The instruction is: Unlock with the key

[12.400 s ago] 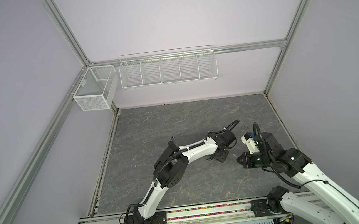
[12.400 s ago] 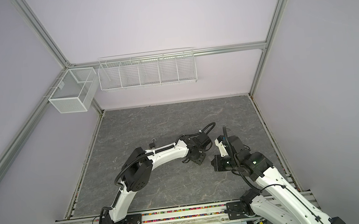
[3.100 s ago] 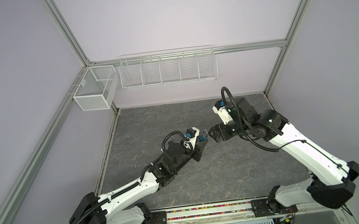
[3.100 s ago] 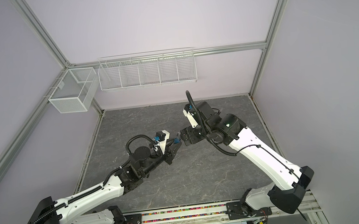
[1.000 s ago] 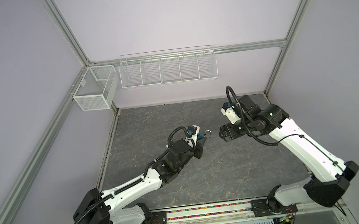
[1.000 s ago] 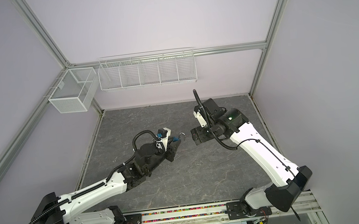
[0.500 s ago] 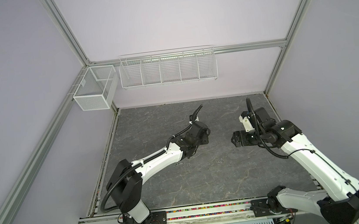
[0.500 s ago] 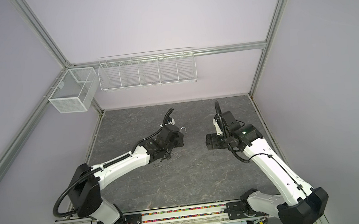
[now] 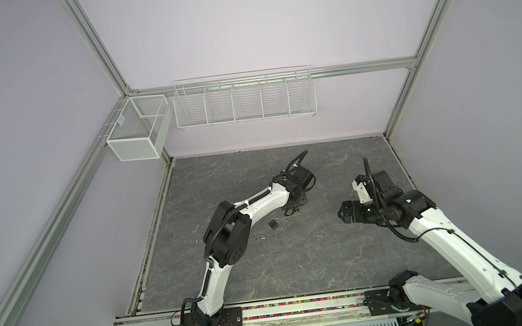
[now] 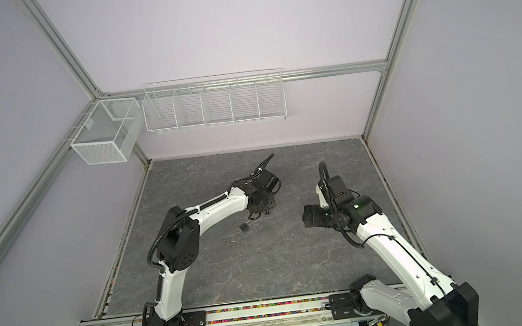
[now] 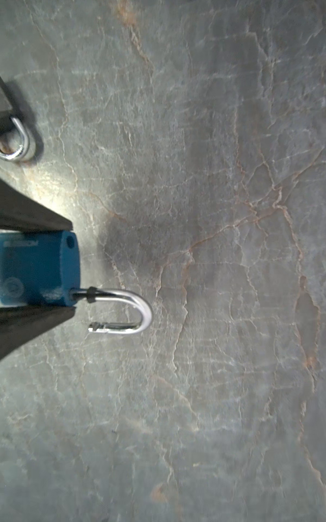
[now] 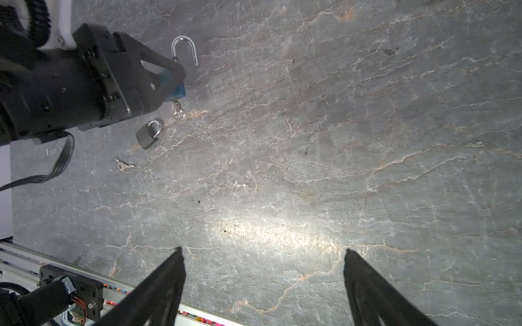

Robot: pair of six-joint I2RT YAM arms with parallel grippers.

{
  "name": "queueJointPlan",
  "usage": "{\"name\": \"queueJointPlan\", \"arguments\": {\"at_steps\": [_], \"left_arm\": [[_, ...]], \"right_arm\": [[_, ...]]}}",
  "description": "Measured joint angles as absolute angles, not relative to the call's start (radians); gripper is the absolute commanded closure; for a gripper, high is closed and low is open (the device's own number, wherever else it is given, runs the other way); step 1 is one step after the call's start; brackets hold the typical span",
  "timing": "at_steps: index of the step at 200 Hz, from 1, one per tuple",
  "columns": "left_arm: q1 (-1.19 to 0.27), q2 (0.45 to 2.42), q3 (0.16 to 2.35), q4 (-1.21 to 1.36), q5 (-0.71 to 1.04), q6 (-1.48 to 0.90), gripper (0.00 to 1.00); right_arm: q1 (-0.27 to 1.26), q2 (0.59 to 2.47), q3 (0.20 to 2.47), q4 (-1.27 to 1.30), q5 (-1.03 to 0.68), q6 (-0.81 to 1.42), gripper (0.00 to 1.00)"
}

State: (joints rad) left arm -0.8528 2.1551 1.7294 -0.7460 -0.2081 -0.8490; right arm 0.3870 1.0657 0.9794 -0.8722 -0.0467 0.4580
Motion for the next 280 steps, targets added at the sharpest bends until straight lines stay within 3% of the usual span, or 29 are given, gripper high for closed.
{"name": "queueJointPlan", "arguments": {"at_steps": [153,208,280], "left_arm": [[-0.840,2.275,1.841,-0.825,-0.213,-0.874,1.00],[-0.839,2.276,1.813,-0.786,-0.196,-0.898,0.67],[-0.839,2.197,1.755,-0.767,-0.184,-0.912,0.36]], "right_arm": [[0.366,1.066,0.970,-0.840,-0.072,0.477,0.11],[0.363,1.066,0.970,-0.840,-0.072,0.480,0.11],[0.363,1.066,0.974,-0.850,-0.072,0.478,0.11]]}}
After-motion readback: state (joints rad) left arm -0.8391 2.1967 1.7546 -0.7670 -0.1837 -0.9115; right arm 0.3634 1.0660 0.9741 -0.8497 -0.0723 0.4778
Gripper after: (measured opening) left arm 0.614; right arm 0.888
